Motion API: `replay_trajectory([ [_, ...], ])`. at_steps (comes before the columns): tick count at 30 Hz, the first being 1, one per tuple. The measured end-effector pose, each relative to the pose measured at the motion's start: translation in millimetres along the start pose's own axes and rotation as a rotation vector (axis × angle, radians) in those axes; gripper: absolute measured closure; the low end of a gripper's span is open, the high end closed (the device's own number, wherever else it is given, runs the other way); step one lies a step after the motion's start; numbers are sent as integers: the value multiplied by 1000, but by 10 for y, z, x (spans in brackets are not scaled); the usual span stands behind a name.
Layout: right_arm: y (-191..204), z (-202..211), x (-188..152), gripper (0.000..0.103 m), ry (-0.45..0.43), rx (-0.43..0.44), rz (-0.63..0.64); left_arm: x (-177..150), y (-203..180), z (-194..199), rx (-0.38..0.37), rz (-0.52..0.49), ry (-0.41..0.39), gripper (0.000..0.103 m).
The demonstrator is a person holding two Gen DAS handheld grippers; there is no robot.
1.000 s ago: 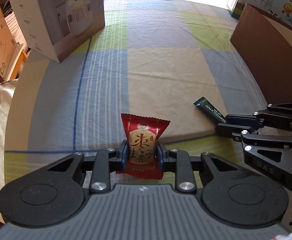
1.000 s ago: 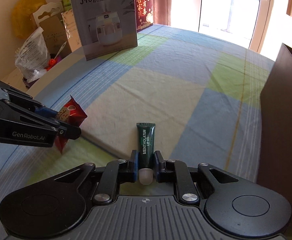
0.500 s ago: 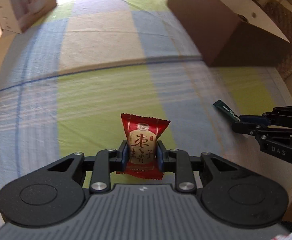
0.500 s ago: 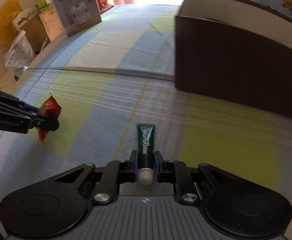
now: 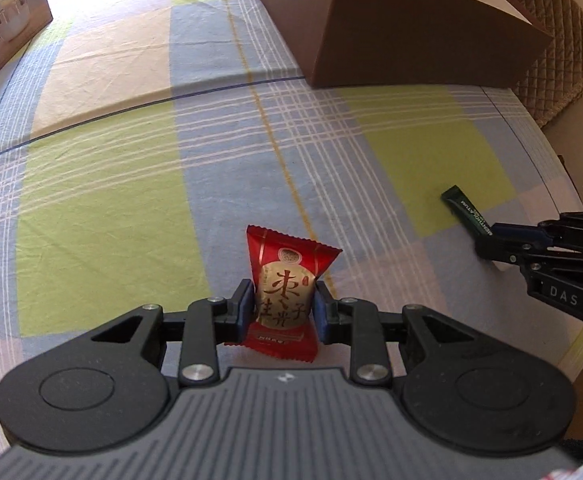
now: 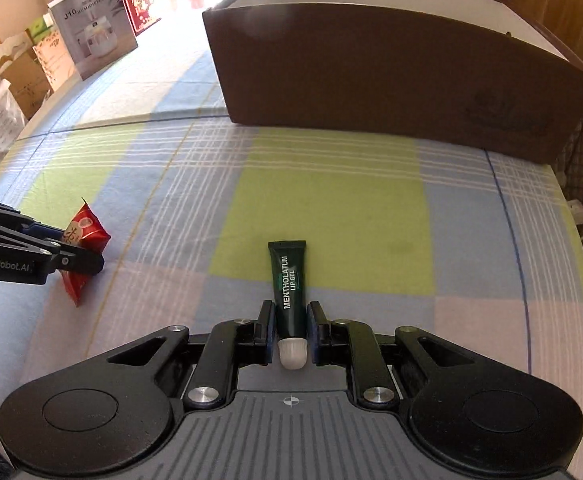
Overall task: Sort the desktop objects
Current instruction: 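Lift the snack packet and lip gel tube and carry both over the box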
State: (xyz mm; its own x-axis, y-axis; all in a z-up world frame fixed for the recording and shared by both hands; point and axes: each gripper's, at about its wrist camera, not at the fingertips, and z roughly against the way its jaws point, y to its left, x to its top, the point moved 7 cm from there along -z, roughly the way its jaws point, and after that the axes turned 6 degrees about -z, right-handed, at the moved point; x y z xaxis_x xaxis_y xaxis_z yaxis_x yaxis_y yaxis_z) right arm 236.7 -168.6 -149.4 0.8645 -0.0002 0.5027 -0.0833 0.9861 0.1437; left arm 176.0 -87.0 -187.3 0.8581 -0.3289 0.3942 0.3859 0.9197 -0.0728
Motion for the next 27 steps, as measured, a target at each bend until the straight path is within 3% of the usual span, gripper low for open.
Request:
replay_trajectory([
  [3, 2, -16, 15, 89, -11, 11, 23, -4, -16, -3, 32, 9, 7, 67],
  [10, 65, -105, 75, 85, -40, 27, 122, 22, -25, -37, 102, 23, 4, 66],
  [15, 108, -119, 62, 85, -32, 24, 213, 15, -60, -24, 131, 24, 8, 79],
  [27, 1, -58, 25, 89, 6, 68, 239, 12, -298, 26, 120, 64, -5, 81],
])
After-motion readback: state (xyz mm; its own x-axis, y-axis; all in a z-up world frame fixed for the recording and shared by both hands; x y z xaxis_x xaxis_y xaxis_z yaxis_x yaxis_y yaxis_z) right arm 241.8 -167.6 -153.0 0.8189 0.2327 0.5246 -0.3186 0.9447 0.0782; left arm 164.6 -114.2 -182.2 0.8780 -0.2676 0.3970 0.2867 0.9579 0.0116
